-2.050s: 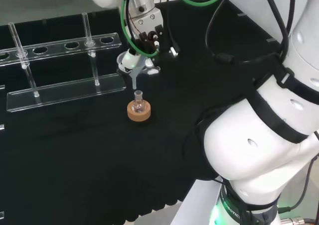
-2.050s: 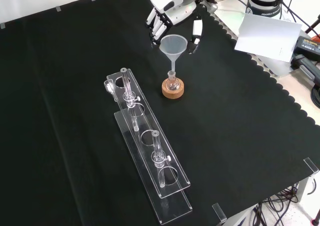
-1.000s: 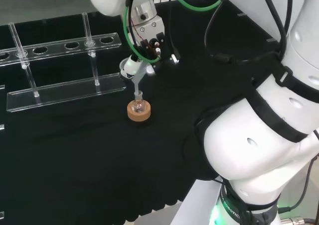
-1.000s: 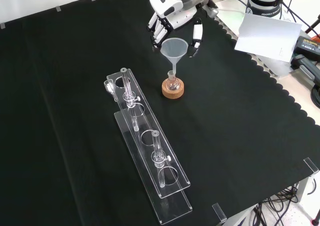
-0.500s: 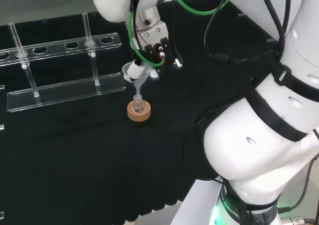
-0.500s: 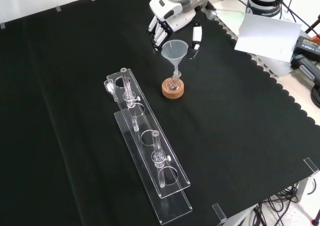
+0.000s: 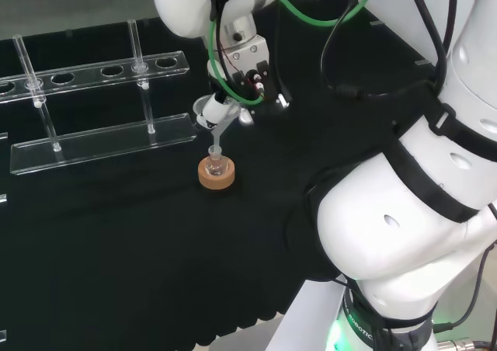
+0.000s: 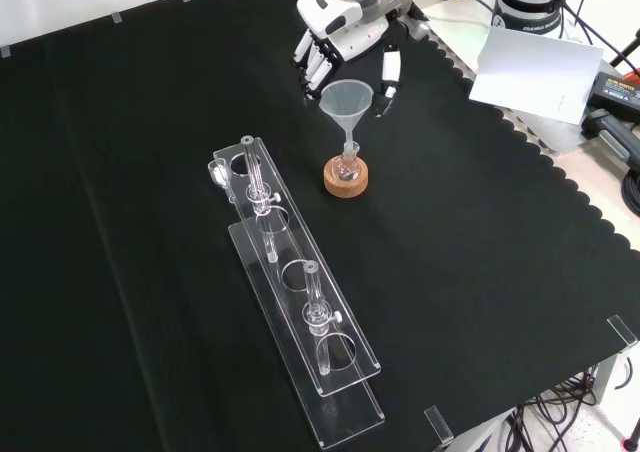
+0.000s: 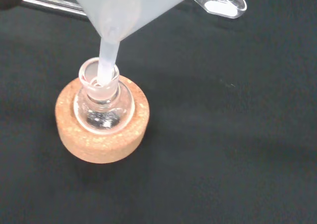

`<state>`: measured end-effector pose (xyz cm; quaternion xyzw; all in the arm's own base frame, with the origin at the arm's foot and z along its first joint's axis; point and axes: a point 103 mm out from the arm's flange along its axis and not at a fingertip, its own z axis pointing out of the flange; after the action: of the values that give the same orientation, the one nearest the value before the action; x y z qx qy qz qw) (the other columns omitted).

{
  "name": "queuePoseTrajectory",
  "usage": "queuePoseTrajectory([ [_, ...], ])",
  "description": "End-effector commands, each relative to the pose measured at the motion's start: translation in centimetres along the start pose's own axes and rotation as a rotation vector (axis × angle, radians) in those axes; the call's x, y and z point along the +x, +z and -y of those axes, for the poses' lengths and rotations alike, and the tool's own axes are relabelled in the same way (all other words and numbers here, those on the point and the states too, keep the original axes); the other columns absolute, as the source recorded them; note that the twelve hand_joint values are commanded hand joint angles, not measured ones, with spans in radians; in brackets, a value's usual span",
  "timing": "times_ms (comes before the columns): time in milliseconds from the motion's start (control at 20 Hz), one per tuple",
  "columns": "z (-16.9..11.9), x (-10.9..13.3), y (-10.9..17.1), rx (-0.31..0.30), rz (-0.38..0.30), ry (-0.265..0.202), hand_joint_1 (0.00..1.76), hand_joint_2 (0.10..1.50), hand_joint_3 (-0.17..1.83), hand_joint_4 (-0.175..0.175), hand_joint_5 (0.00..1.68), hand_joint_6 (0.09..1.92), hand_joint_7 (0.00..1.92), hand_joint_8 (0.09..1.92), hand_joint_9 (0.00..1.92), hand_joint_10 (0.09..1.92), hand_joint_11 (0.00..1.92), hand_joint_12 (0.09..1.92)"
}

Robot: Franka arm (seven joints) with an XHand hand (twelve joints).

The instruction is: Place the funnel on the round-bottom flask.

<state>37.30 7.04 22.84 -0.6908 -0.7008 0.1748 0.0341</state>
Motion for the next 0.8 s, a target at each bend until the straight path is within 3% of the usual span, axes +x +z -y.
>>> queuePoseTrajectory([
  [50, -0.31, 0.93, 0.09, -0.001, 0.027, 0.0, 0.86, 0.7, 0.58, 0.047, 0.89, 0.77, 0.94, 0.78, 1.01, 0.51, 0.66, 1.23],
  [800, -0.4, 1.25, 0.51, 0.007, 0.029, -0.001, 0.86, 0.7, 0.59, 0.044, 0.89, 0.77, 0.94, 0.78, 1.01, 0.51, 0.67, 1.23],
])
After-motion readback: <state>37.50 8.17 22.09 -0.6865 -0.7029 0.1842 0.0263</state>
